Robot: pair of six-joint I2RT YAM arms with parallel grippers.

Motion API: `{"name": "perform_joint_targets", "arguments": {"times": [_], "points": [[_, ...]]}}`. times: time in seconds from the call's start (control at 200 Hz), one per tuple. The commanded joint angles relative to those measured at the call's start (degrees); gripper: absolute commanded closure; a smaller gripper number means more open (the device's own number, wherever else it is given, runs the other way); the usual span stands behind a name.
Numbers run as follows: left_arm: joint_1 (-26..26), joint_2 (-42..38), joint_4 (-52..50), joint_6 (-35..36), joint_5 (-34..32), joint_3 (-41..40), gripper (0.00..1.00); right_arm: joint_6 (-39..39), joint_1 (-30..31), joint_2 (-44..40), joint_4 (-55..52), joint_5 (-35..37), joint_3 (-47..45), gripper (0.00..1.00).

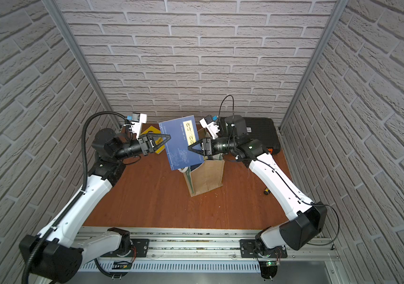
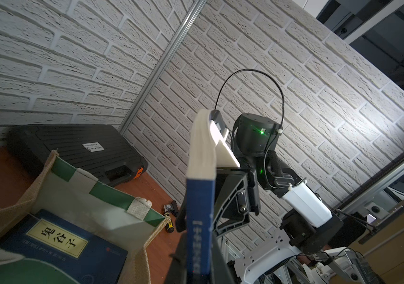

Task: Put the books into the canvas bag
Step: Pick up the book from the center of the board, then adjust the canvas bag at the center of the board.

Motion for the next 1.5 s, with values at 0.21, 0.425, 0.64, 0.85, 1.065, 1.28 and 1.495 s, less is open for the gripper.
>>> {"name": "perform_joint_targets", "arguments": {"times": [0.21,0.425,0.64,0.85,1.065,1.28,1.495], "points": [[1.10,-0.19,0.96,0.81,-3.87,-1.12,1.00,2.41,-2.15,-0.40,1.61,-5.32,0.19,0.94],[0.56,0.59,-2.27,1.38,-6.66,-1.03,0.77,-4.13,-3.83,-0.26,-10.83,5.42,5.65,0.94],[-6.79,0.10,-25.86,15.91,-26.16,6.95,0.41,-7.28,-9.14,-2.41,-16.99,20.72,8.17,0.94],[-19.60,6.64,-47.13,20.02,-58.90,16.11,0.31,-9.58,-10.00,0.14,-21.06,28.09,13.22,0.94],[-26.01,14.39,-42.05,17.25,-59.25,14.25,0.31,-14.07,-6.63,6.94,-31.00,32.43,23.37,0.94],[-27.61,20.80,-49.63,15.47,-62.84,18.46,0.35,-16.03,-3.88,8.35,-34.32,34.56,17.88,0.94],[-27.82,24.07,-50.05,15.46,-57.88,19.53,0.60,-16.55,-3.49,1.31,-37.14,35.59,4.03,0.94]]}}
